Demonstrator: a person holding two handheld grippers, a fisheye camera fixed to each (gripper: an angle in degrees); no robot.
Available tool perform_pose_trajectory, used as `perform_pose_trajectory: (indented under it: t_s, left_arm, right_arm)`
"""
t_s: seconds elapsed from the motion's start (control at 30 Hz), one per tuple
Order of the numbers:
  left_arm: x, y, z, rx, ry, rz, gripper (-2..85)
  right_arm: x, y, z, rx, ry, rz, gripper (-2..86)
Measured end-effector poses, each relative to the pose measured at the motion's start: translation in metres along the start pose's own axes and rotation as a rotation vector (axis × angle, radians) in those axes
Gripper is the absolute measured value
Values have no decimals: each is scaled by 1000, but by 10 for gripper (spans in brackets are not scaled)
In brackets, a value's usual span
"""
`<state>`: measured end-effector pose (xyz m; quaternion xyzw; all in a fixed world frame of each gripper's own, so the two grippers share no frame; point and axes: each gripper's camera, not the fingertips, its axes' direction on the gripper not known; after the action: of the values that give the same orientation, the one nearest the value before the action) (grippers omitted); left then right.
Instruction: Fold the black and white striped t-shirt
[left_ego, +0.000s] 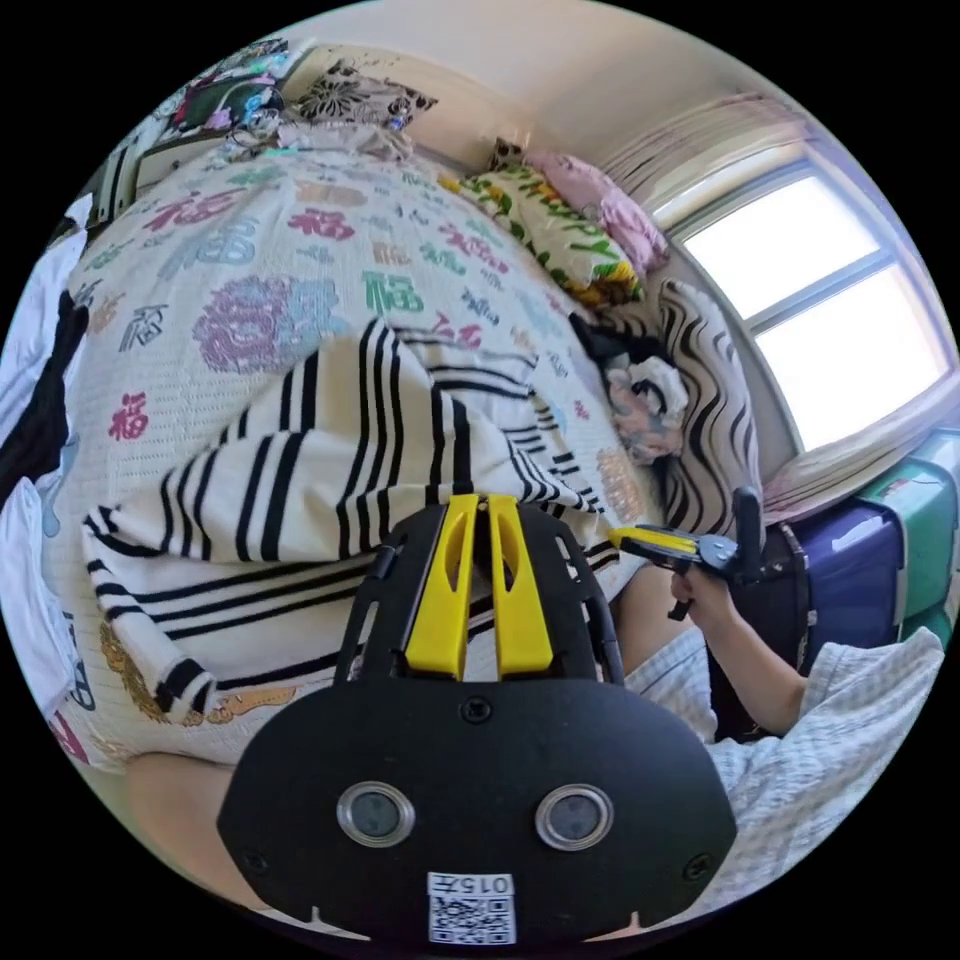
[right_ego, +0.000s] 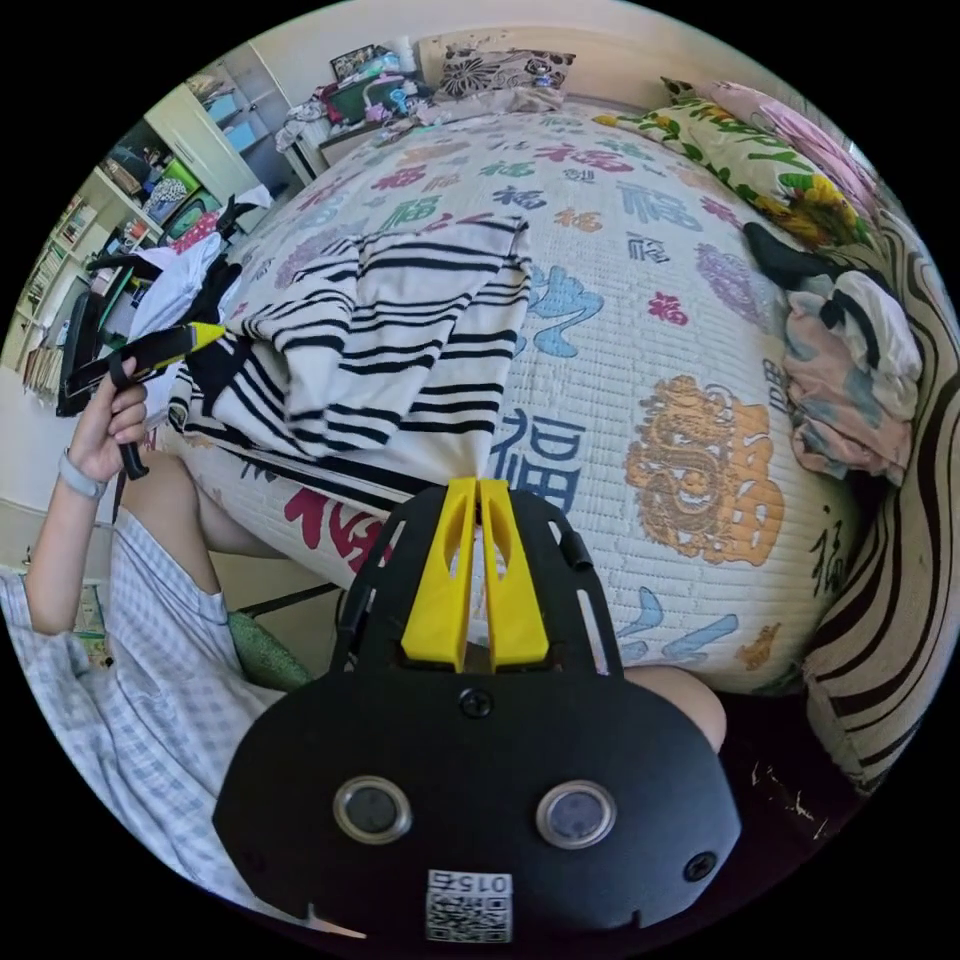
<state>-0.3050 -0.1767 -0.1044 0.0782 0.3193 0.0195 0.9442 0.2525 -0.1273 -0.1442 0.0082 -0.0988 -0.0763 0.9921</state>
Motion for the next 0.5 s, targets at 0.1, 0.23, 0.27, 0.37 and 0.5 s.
perform_pose_trajectory:
  t_s: [0.1, 0.23, 0.27, 0.37, 0.5]
  left_arm:
    - [-7, -4, -42, 122, 54, 1, 1]
    - [-18, -10, -52, 68, 145, 70, 0]
    - [-20, -10, -45, 25, 182, 75, 0]
    - [-17, 1, -4, -97, 337, 113, -2]
    - [-14, 19, 28, -112, 487, 64, -4]
  right_arm:
    - [13, 9, -19, 16, 85, 4, -9]
    - [44, 24, -17, -62, 164, 57, 6]
    - [49, 27, -17, -58, 184, 104, 19]
    - [35, 28, -25, 24, 142, 77, 47]
    - [-12, 13, -3, -10, -161, -85, 75]
